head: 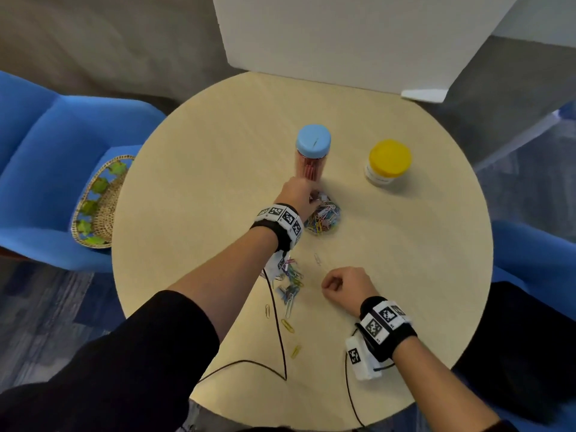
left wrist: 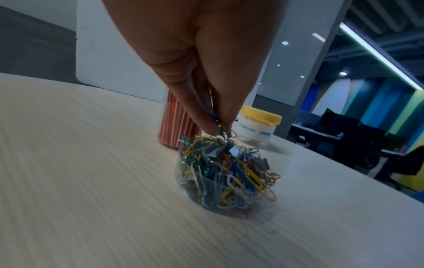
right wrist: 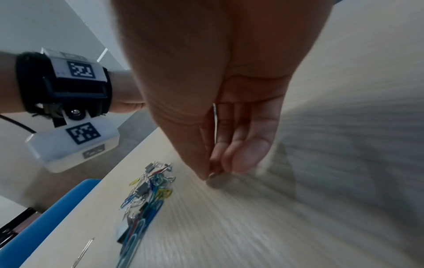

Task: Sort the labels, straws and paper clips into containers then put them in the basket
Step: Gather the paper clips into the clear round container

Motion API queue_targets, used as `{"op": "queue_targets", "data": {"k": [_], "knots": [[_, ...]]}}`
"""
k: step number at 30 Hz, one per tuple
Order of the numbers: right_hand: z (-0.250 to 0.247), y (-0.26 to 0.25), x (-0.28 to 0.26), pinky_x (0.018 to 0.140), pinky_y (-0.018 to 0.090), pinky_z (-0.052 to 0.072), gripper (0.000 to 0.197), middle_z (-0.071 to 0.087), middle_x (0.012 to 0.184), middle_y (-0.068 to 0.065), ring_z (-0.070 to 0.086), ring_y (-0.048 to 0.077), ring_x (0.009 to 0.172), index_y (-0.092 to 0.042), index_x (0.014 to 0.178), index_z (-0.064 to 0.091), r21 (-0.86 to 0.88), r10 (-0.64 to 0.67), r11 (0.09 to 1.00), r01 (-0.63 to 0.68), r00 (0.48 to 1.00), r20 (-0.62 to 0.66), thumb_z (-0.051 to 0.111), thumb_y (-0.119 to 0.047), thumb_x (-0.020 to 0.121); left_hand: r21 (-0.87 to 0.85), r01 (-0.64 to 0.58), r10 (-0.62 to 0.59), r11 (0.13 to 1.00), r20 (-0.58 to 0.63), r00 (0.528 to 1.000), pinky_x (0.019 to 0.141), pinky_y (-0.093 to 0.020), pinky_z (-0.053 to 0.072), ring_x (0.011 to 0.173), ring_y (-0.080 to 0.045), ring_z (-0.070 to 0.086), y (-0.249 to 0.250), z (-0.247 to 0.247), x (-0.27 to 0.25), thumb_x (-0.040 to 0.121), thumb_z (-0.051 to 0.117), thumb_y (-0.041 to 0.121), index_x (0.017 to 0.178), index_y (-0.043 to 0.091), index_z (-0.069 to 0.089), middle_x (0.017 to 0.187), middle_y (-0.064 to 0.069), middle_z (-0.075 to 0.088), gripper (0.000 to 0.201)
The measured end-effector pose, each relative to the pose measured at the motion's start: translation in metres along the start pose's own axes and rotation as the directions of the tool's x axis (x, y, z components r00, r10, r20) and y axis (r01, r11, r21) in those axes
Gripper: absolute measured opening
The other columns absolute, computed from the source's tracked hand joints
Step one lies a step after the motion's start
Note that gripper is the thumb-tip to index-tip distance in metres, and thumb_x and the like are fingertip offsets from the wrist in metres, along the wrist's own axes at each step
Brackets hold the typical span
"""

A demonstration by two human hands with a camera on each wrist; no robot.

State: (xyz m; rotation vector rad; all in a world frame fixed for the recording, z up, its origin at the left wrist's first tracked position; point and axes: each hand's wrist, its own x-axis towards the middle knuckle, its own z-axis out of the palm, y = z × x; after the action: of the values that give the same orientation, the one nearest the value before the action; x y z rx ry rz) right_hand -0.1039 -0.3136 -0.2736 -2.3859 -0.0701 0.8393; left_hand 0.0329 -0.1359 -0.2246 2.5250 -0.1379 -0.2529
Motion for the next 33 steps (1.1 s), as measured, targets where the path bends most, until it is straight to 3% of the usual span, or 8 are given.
{"op": "queue_targets", "data": {"k": [12, 16, 20, 23, 27, 29, 31, 33], "knots": [[0.002, 0.006, 0.007, 0.065, 0.017, 0.044, 0.019, 0.063, 0.067, -0.006, 0.051, 0.001, 0.054, -0.029, 0.075, 0.069, 0.119, -0.062, 0.991, 0.067, 0.997, -0.048, 0.07, -0.01, 0.076, 0.146, -0.283, 0.266, 0.948, 0.131, 0.955, 0.079, -0.039, 0.051, 0.095, -0.027, 0.059, -0.006, 0.004, 0.0, 0.092, 0.06, 0.029, 0.113, 0.014, 0.07, 0.101, -0.006, 0.063, 0.028], [0.003, -0.009, 0.013, 0.078, 0.019, 0.045, 0.026, 0.056, 0.093, -0.005, 0.055, 0.009, 0.075, -0.016, 0.106, 0.071, 0.059, -0.109, 0.991, 0.123, 0.974, -0.198, 0.068, -0.007, 0.082, 0.125, -0.282, 0.285, 0.951, -0.009, 0.958, 0.084, -0.036, 0.05, 0.1, -0.024, 0.057, -0.02, -0.004, -0.018, 0.094, 0.058, 0.025, 0.118, 0.015, 0.068, 0.11, -0.006, 0.061, 0.027], [0.013, -0.038, 0.024, 0.101, 0.027, 0.042, 0.041, 0.052, 0.12, 0.004, 0.053, 0.019, 0.107, -0.008, 0.131, 0.06, -0.089, -0.186, 0.982, 0.17, 0.956, -0.226, 0.059, -0.007, 0.09, 0.134, -0.079, 0.081, 0.988, -0.008, 0.997, 0.093, -0.035, 0.045, 0.109, -0.024, 0.052, -0.059, -0.014, -0.055, 0.095, 0.053, 0.016, 0.123, 0.016, 0.064, 0.12, -0.007, 0.055, 0.03], [0.028, -0.059, 0.023, 0.101, 0.032, 0.044, 0.038, 0.053, 0.118, 0.004, 0.052, 0.021, 0.108, -0.009, 0.126, 0.064, -0.141, -0.267, 0.958, 0.251, 0.957, -0.11, 0.051, -0.001, 0.091, 0.182, -0.009, -0.016, 0.983, 0.133, 0.991, 0.099, -0.042, 0.043, 0.116, -0.027, 0.046, -0.093, -0.007, -0.094, 0.092, 0.052, 0.006, 0.129, 0.016, 0.059, 0.133, -0.008, 0.049, 0.039], [0.027, -0.069, 0.025, 0.094, 0.035, 0.049, 0.032, 0.058, 0.107, 0.002, 0.057, 0.018, 0.097, -0.013, 0.101, 0.075, -0.154, -0.233, 0.962, 0.227, 0.972, -0.021, 0.052, 0.005, 0.088, 0.228, -0.091, 0.056, 0.969, 0.158, 0.986, 0.103, -0.041, 0.043, 0.122, -0.027, 0.043, -0.123, 0.006, -0.142, 0.086, 0.053, -0.003, 0.135, 0.022, 0.054, 0.14, -0.005, 0.046, 0.055], [0.02, -0.071, 0.031, 0.097, 0.033, 0.049, 0.037, 0.056, 0.111, 0.0, 0.057, 0.016, 0.099, -0.015, 0.106, 0.073, -0.15, -0.182, 0.975, 0.165, 0.977, -0.107, 0.052, 0.008, 0.086, 0.2, -0.131, 0.096, 0.971, 0.177, 0.979, 0.105, -0.041, 0.041, 0.123, -0.026, 0.042, -0.13, 0.007, -0.16, 0.087, 0.058, 0.01, 0.137, 0.024, 0.053, 0.14, -0.004, 0.046, 0.052], [0.016, -0.079, 0.036, 0.106, 0.032, 0.043, 0.05, 0.051, 0.127, 0.002, 0.051, 0.019, 0.115, -0.014, 0.126, 0.064, -0.192, -0.21, 0.965, 0.18, 0.966, -0.151, 0.049, 0.011, 0.085, 0.141, -0.133, 0.11, 0.981, 0.161, 0.981, 0.104, -0.038, 0.041, 0.122, -0.024, 0.044, -0.133, 0.004, -0.175, 0.096, 0.042, 0.035, 0.136, 0.024, 0.054, 0.137, -0.003, 0.048, 0.044], [0.018, -0.091, 0.037, 0.114, 0.034, 0.034, 0.066, 0.039, 0.146, 0.005, 0.038, 0.024, 0.133, -0.013, 0.142, 0.048, -0.296, -0.281, 0.923, 0.247, 0.956, -0.08, 0.047, 0.015, 0.082, 0.116, -0.109, 0.09, 0.987, 0.158, 0.983, 0.104, -0.038, 0.042, 0.121, -0.022, 0.044, -0.135, 0.0, -0.188, 0.095, 0.03, 0.054, 0.139, 0.023, 0.05, 0.136, -0.003, 0.047, 0.058]]}}
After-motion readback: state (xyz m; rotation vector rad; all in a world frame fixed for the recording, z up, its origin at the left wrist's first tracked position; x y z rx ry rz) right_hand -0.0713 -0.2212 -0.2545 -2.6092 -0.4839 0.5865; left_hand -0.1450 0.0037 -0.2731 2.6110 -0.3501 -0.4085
